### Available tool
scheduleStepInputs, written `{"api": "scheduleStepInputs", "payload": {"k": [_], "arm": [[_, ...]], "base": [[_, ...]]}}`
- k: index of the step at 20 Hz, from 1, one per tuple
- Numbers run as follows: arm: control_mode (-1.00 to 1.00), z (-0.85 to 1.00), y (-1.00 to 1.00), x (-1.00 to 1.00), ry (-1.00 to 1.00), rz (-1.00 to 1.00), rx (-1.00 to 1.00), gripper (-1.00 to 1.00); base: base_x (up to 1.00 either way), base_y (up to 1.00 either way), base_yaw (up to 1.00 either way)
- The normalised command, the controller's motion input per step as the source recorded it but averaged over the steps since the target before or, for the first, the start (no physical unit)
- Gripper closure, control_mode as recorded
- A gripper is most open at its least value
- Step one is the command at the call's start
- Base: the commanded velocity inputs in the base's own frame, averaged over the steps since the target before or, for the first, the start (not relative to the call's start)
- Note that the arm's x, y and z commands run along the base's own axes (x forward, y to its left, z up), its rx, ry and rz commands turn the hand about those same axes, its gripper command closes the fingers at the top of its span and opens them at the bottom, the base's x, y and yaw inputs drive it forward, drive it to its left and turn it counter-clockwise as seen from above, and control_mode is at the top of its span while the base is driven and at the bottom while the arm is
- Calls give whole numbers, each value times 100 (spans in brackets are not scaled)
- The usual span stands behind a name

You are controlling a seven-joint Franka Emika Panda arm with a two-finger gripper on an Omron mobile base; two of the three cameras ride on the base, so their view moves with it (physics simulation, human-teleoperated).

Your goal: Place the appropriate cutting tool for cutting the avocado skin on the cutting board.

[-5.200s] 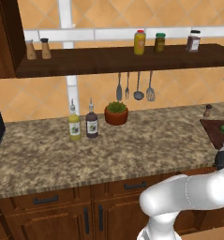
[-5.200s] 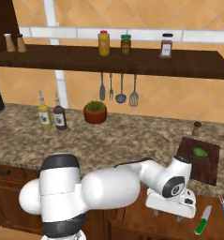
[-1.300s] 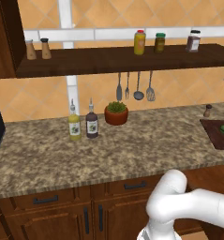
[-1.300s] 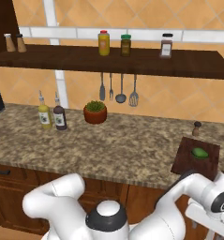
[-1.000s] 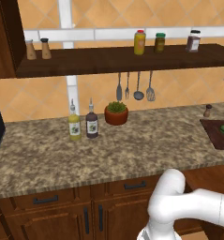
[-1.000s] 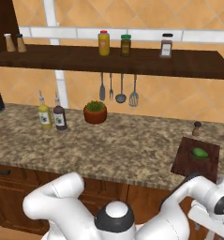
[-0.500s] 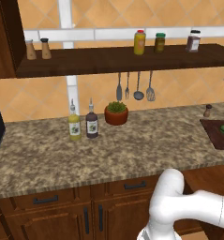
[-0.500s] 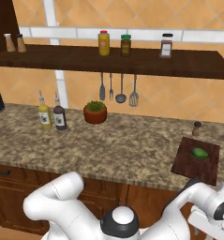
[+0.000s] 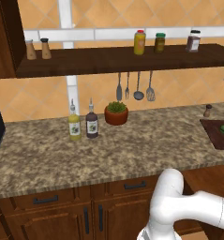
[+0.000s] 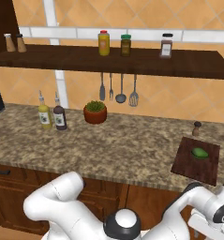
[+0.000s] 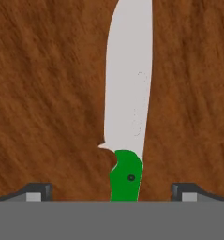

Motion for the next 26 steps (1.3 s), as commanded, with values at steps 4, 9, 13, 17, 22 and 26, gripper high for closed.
{"api": "scheduleStepInputs", "payload": {"k": [4, 9, 13, 17, 22, 26], "arm": [[-100, 0, 0, 0, 0, 0, 0, -100], [-100, -5, 0, 0, 0, 0, -1, -100], [-100, -13, 0, 0, 0, 0, -6, -100], [-100, -8, 0, 0, 0, 0, -6, -100], [-100, -6, 0, 0, 0, 0, -2, -100], [-100, -51, -6, -4, 2, 0, -8, -100]], "base": [[0, 0, 0], [0, 0, 0], [0, 0, 0], [0, 0, 0], [0, 0, 0], [0, 0, 0]]}}
